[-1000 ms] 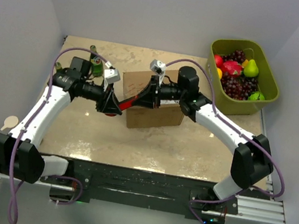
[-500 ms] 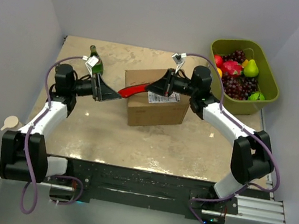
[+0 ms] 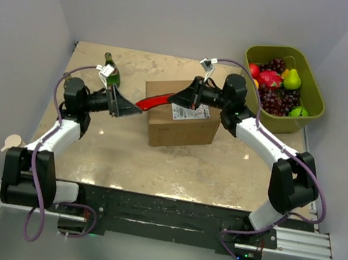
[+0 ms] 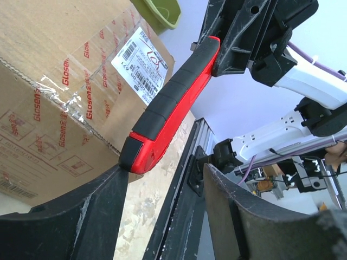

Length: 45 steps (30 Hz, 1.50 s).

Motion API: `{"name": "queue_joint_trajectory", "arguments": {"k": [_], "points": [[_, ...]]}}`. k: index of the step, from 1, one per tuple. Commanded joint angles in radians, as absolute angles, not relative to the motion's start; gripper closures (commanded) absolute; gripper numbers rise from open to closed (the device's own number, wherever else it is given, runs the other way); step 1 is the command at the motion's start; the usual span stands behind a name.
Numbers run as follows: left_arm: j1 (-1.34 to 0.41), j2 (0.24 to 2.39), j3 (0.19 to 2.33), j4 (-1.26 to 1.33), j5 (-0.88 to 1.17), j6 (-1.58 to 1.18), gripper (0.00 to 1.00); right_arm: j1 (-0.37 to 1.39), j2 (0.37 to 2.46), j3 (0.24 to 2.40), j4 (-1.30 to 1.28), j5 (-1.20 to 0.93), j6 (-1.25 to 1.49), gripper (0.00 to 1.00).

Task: Unpack the express box
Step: Cut the express box at the center of the board.

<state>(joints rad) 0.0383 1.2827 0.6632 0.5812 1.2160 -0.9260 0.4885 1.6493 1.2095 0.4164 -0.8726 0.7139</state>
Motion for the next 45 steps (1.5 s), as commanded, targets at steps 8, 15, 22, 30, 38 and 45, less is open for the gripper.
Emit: {"name": "queue_joint_trajectory", "arguments": {"k": [8, 15, 22, 30, 38, 45], "points": [[0.028, 1.308, 0.686, 0.790, 1.264, -1.037, 0.49, 0.497, 1.652, 1.247, 0.472, -0.919, 0.724, 1.00], [0.009, 1.325, 0.707, 0.807, 1.281, -1.045, 0.64, 0.528, 1.678, 1.262, 0.480, -0.919, 0.716, 1.00], [0.009, 1.353, 0.752, 0.837, 1.282, -1.072, 0.59, 0.560, 1.703, 1.258, 0.468, -0.901, 0.707, 1.00], [-0.067, 1.365, 0.773, 0.873, 1.322, -1.088, 0.65, 0.560, 1.730, 1.256, 0.494, -0.867, 0.736, 1.00], [-0.075, 1.376, 0.799, 0.910, 1.354, -1.101, 1.00, 0.560, 1.735, 1.229, 0.442, -0.847, 0.672, 1.00], [-0.054, 1.397, 0.890, 0.894, 1.405, -1.109, 1.00, 0.542, 1.686, 1.109, 0.381, -0.883, 0.539, 0.98]]}}
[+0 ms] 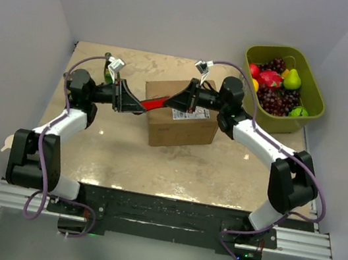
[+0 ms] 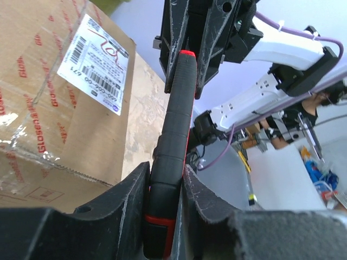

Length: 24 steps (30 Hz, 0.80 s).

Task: Unpack the express box
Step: Cut the express box at the center of the board.

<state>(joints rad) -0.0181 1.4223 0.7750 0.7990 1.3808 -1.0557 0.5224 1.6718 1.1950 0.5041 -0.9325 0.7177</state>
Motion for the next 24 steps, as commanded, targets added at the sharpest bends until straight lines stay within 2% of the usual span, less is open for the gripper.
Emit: {"name": "queue_joint_trajectory", "arguments": {"k": [1, 3, 5, 6, 7, 10, 13, 15, 16, 18, 21, 24], "points": [[-0.052, 1.397, 0.891, 0.882, 1.410, -1.100, 1.00, 0.532, 1.674, 1.106, 0.349, -0.894, 0.485, 0.95], [-0.049, 1.396, 0.896, 0.839, 1.416, -1.068, 1.00, 0.526, 1.661, 1.121, 0.295, -0.923, 0.411, 0.86], [-0.048, 1.393, 0.893, 0.818, 1.428, -1.040, 1.00, 0.519, 1.640, 1.144, 0.186, -0.933, 0.277, 0.58], [-0.048, 1.388, 0.896, 0.801, 1.433, -1.020, 1.00, 0.517, 1.634, 1.173, 0.123, -0.942, 0.234, 0.49], [-0.048, 1.381, 0.899, 0.773, 1.439, -0.972, 1.00, 0.512, 1.629, 1.192, 0.092, -0.942, 0.148, 0.32], [-0.048, 1.367, 0.910, 0.665, 1.471, -0.864, 1.00, 0.499, 1.626, 1.270, 0.009, -0.937, 0.028, 0.16], [-0.049, 1.351, 0.922, 0.504, 1.488, -0.707, 1.00, 0.474, 1.641, 1.334, 0.003, -1.003, 0.005, 0.14], [-0.048, 1.348, 0.952, 0.280, 1.483, -0.571, 1.00, 0.468, 1.654, 1.373, -0.027, -1.073, -0.055, 0.13], [-0.046, 1.350, 0.972, 0.056, 1.453, -0.390, 1.00, 0.468, 1.658, 1.388, -0.050, -1.130, -0.086, 0.13], [-0.046, 1.347, 1.018, -0.127, 1.416, -0.231, 1.00, 0.468, 1.664, 1.440, -0.168, -1.157, -0.214, 0.12], [-0.037, 1.330, 1.008, -0.208, 1.362, -0.123, 1.00, 0.466, 1.660, 1.532, -0.387, -1.112, -0.462, 0.11], [-0.034, 1.315, 1.000, -0.258, 1.324, -0.059, 1.00, 0.466, 1.645, 1.577, -0.504, -1.115, -0.578, 0.11]]}}
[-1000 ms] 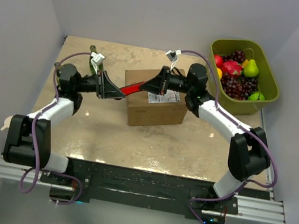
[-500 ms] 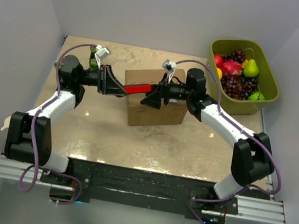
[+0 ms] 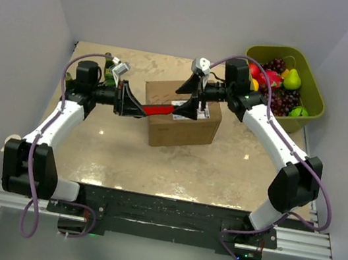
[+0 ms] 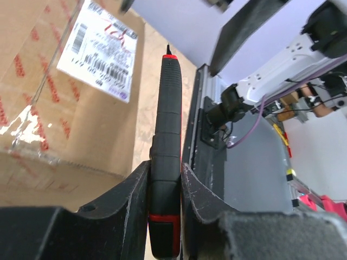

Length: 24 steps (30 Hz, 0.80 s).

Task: Unpack the express box
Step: Cut the express box at the center of the board.

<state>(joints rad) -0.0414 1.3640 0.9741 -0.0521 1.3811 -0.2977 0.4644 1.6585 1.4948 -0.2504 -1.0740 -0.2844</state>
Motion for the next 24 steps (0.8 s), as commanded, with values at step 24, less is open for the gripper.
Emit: {"name": "queue_joint_trajectory", "arguments": {"k": [24], "points": [[-0.078, 1.193, 1.078, -0.601, 1.310, 0.287, 1.00, 0.660, 1.715, 1.514, -0.152, -1.143, -0.130, 0.25]]}}
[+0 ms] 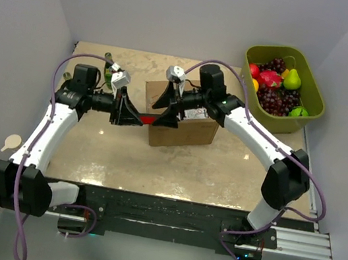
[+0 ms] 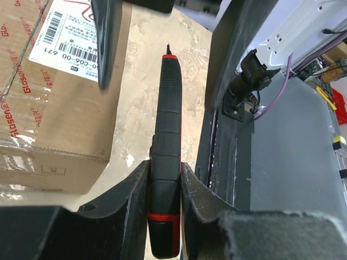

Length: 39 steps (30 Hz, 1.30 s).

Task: Unpack the express box
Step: Cut the express box at the center of the board.

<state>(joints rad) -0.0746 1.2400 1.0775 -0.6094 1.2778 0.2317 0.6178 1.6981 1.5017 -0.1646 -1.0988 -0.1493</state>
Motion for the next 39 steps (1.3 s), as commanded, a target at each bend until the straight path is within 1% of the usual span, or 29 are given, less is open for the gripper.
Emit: {"name": "queue_joint_trajectory", "arguments": {"k": [1, 2, 5, 6, 8, 9, 12, 15, 16, 18, 19, 20, 21, 23, 25, 27, 29, 32, 34, 35, 39], "points": [[-0.078, 1.189, 1.060, -0.591, 1.328, 0.284, 1.00, 0.663, 1.713, 1.500, -0.147, -1.138, -0.126, 0.25], [-0.078, 1.175, 1.049, -0.574, 1.335, 0.273, 1.00, 0.664, 1.712, 1.499, -0.156, -1.134, -0.124, 0.26], [-0.078, 1.143, 1.019, -0.488, 1.342, 0.192, 1.00, 0.667, 1.707, 1.511, -0.190, -1.106, -0.139, 0.31], [-0.077, 1.137, 1.017, -0.476, 1.345, 0.178, 1.00, 0.666, 1.706, 1.517, -0.207, -1.100, -0.156, 0.37], [-0.077, 1.129, 1.011, -0.474, 1.339, 0.179, 1.00, 0.666, 1.712, 1.529, -0.222, -1.085, -0.176, 0.44], [-0.074, 1.129, 1.005, -0.471, 1.339, 0.183, 1.00, 0.664, 1.715, 1.532, -0.225, -1.083, -0.182, 0.50], [-0.065, 1.132, 0.989, -0.413, 1.328, 0.160, 1.00, 0.664, 1.723, 1.560, -0.300, -1.069, -0.279, 0.56], [-0.028, 1.150, 1.008, -0.341, 1.341, 0.100, 1.00, 0.664, 1.726, 1.586, -0.376, -1.017, -0.385, 0.69], [-0.017, 1.157, 1.014, -0.328, 1.345, 0.086, 1.00, 0.664, 1.727, 1.591, -0.382, -1.016, -0.399, 0.76], [-0.005, 1.173, 1.034, -0.318, 1.353, 0.068, 1.00, 0.664, 1.736, 1.589, -0.367, -1.020, -0.391, 0.83], [-0.005, 1.177, 1.037, -0.319, 1.351, 0.066, 0.98, 0.666, 1.743, 1.582, -0.332, -1.031, -0.344, 0.90], [-0.005, 1.175, 1.037, -0.327, 1.348, 0.066, 0.72, 0.663, 1.750, 1.577, -0.306, -1.038, -0.309, 0.92], [-0.005, 1.172, 1.028, -0.331, 1.338, 0.071, 0.62, 0.660, 1.755, 1.559, -0.272, -1.049, -0.269, 0.94], [-0.005, 1.163, 1.013, -0.330, 1.335, 0.069, 0.49, 0.654, 1.766, 1.540, -0.157, -1.094, -0.148, 1.00], [-0.006, 1.163, 0.983, -0.305, 1.339, 0.048, 0.44, 0.655, 1.773, 1.534, -0.099, -1.114, -0.086, 1.00], [-0.008, 1.164, 0.948, -0.201, 1.362, -0.053, 0.39, 0.653, 1.785, 1.522, -0.046, -1.121, -0.034, 1.00], [-0.020, 1.178, 0.921, -0.085, 1.379, -0.157, 0.36, 0.653, 1.789, 1.516, 0.032, -1.130, 0.052, 1.00], [-0.032, 1.198, 0.917, -0.031, 1.384, -0.201, 0.36, 0.653, 1.789, 1.497, 0.127, -1.146, 0.147, 1.00], [-0.037, 1.210, 0.916, -0.015, 1.388, -0.225, 0.36, 0.653, 1.789, 1.494, 0.132, -1.157, 0.152, 1.00], [-0.040, 1.215, 0.907, 0.055, 1.391, -0.262, 0.36, 0.655, 1.789, 1.493, 0.133, -1.161, 0.153, 1.00], [-0.049, 1.232, 0.877, 0.182, 1.413, -0.371, 0.39, 0.655, 1.781, 1.483, 0.137, -1.172, 0.160, 1.00]]}}
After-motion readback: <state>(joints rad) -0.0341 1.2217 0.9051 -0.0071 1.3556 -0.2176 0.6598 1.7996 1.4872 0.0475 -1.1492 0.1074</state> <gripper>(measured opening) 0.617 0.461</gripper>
